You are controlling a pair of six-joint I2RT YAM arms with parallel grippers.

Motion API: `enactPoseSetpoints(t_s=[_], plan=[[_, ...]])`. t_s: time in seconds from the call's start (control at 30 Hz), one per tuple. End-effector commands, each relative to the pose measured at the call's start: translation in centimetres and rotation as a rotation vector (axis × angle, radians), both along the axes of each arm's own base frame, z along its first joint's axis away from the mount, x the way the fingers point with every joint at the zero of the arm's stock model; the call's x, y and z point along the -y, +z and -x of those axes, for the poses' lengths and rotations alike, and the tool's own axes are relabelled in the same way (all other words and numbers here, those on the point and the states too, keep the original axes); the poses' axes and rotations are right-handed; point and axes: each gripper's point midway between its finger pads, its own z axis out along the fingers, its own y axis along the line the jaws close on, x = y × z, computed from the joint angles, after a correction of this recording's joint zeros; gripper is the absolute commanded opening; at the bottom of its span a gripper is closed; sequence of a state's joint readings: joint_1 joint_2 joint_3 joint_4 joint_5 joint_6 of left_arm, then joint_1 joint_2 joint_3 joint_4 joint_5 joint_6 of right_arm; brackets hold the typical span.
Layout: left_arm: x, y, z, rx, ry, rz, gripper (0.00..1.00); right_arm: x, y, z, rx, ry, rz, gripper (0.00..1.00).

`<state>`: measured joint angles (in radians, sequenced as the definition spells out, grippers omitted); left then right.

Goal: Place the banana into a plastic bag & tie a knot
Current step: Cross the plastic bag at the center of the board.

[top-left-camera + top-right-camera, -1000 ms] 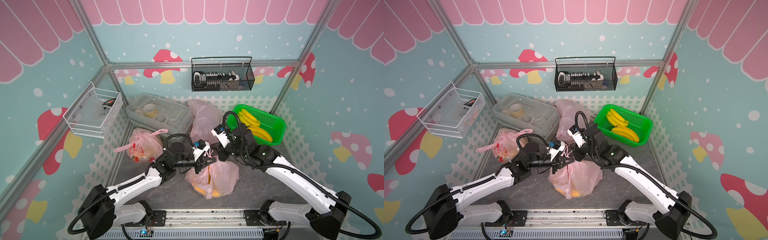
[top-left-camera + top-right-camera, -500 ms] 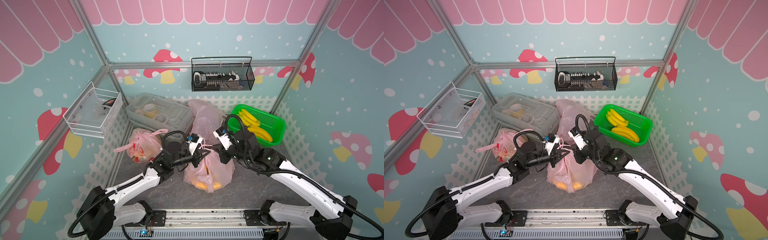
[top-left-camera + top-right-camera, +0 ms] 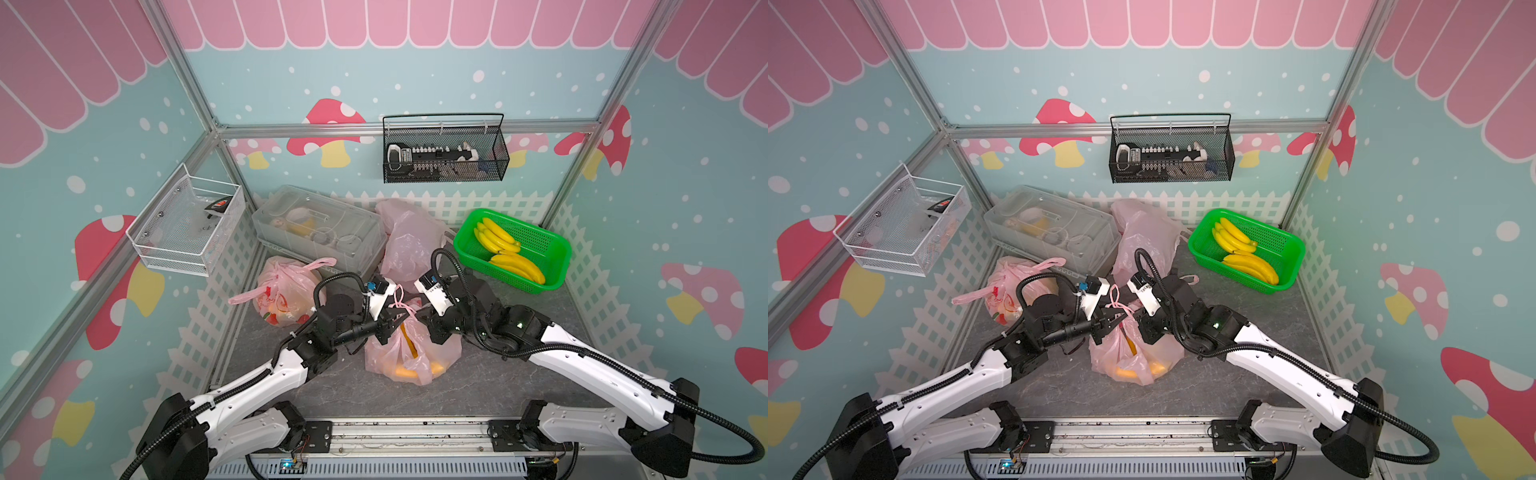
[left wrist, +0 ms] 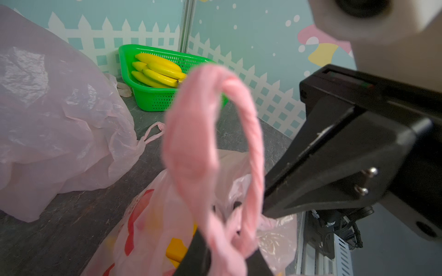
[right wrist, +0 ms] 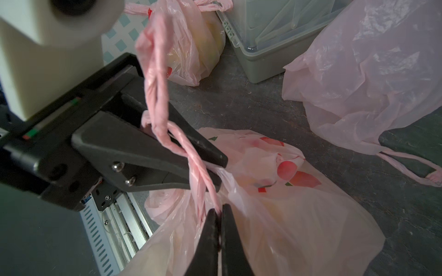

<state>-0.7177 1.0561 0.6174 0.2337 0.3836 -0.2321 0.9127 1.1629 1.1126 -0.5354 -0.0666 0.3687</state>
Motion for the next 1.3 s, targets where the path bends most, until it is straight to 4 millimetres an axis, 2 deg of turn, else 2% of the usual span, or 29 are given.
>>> enactPoseSetpoints(t_s=[0.0, 0.2, 0.3, 0.5, 0.67, 0.73, 0.87, 1.13, 1.27], plan=[[-0.3, -0.3, 0.5, -0.009, 0.003, -0.01, 0.16, 0.5, -0.8, 0.8, -0.021, -0.01, 0.041, 0.0], [-0.2, -0.4, 1.4, -0.02, -0.027, -0.014, 0.17, 0.1, -0.1, 1.7, 0.0, 0.017, 0.035, 0.0], [-0.2, -0.5, 1.3, -0.027, -0.013, -0.015, 0.17, -0.9, -0.4, 2.6, -0.027, 0.06, 0.016, 0.0], [-0.3, -0.7, 1.4, -0.035, -0.008, -0.017, 0.17, -2.8, -2.4, 3.9, -0.125, 0.1, -0.024, 0.0], [-0.5, -1.3, 2.0, -0.055, -0.023, -0.031, 0.18, -2.6, -3.5, 2.4, -0.109, 0.022, -0.001, 0.0], [-0.8, -1.7, 2.4, -0.063, -0.023, -0.038, 0.19, -2.2, -3.4, 1.7, -0.082, -0.008, 0.013, 0.0], [-1.3, -2.3, 2.9, -0.077, -0.014, -0.04, 0.21, -2.6, -3.0, 1.4, -0.062, 0.01, 0.02, 0.0], [-1.8, -2.0, 3.3, -0.064, -0.003, -0.022, 0.29, -1.7, -2.6, 0.2, -0.01, -0.056, 0.031, 0.0], [-1.4, -1.4, 3.4, -0.065, -0.023, 0.001, 0.35, -2.0, -2.7, 0.4, -0.007, -0.026, 0.04, 0.0]])
